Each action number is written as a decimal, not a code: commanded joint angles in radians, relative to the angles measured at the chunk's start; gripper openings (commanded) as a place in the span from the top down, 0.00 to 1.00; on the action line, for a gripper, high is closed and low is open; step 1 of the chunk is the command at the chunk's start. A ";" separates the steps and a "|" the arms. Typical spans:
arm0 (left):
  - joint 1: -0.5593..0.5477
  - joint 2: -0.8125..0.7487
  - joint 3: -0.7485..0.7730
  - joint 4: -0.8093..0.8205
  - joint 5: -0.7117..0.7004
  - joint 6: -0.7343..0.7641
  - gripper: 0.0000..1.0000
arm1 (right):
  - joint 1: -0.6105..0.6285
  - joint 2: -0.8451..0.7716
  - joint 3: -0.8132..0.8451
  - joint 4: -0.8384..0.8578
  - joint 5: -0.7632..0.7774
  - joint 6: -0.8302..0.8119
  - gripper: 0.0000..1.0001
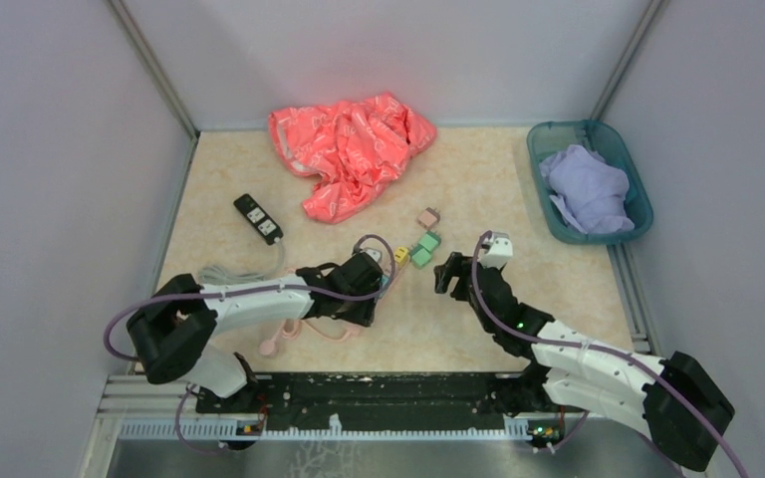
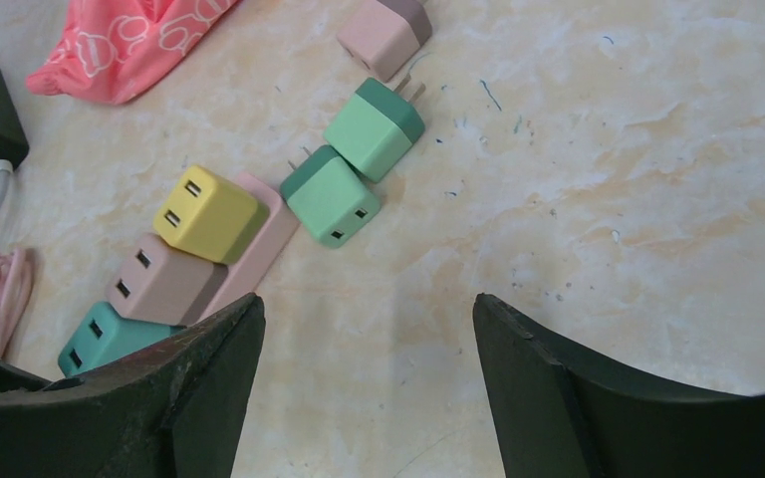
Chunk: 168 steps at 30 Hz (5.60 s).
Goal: Insert the plug
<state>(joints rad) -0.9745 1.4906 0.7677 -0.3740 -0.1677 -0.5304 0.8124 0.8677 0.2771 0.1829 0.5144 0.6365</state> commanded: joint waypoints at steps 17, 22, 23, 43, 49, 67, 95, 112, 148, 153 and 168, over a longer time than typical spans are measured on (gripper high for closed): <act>0.027 0.253 0.257 0.009 -0.208 -0.341 0.62 | -0.144 0.145 0.199 -0.037 -0.075 -0.202 0.23; 0.046 0.309 0.285 0.033 -0.185 -0.358 0.53 | -0.174 0.244 0.257 -0.046 -0.150 -0.236 0.23; 0.047 0.311 0.286 0.043 -0.175 -0.361 0.52 | -0.174 0.260 0.270 -0.052 -0.161 -0.244 0.23; 0.110 -0.028 0.068 0.177 -0.008 -0.322 0.07 | -0.170 0.504 0.435 -0.125 -0.345 -0.304 0.31; 0.176 -0.203 -0.084 0.270 0.050 -0.276 0.01 | -0.154 0.583 0.444 -0.079 -0.318 -0.330 0.32; 0.346 -0.415 -0.267 0.387 0.221 -0.227 0.00 | -0.121 0.752 0.445 0.073 -0.307 -0.434 0.42; 0.418 -0.414 -0.241 0.508 0.539 -0.234 0.00 | 0.083 0.281 0.270 -0.021 -0.337 -0.569 0.76; 0.418 -0.295 -0.228 0.744 0.764 -0.372 0.18 | 0.189 0.213 0.227 0.159 -0.454 -0.773 0.76; 0.440 -0.397 -0.351 0.930 0.747 -0.452 0.97 | 0.189 0.185 0.199 0.294 -0.455 -0.490 0.29; 0.456 -0.463 -0.414 1.008 0.696 -0.507 0.97 | 0.135 0.141 0.164 0.377 -0.507 -0.251 0.23; 0.457 -0.548 -0.513 1.195 0.648 -0.633 0.97 | 0.066 0.261 0.104 0.730 -0.644 0.221 0.24</act>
<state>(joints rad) -0.5209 0.9569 0.2737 0.6991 0.4934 -1.1152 0.8841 1.1015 0.3676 0.7444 -0.0628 0.7517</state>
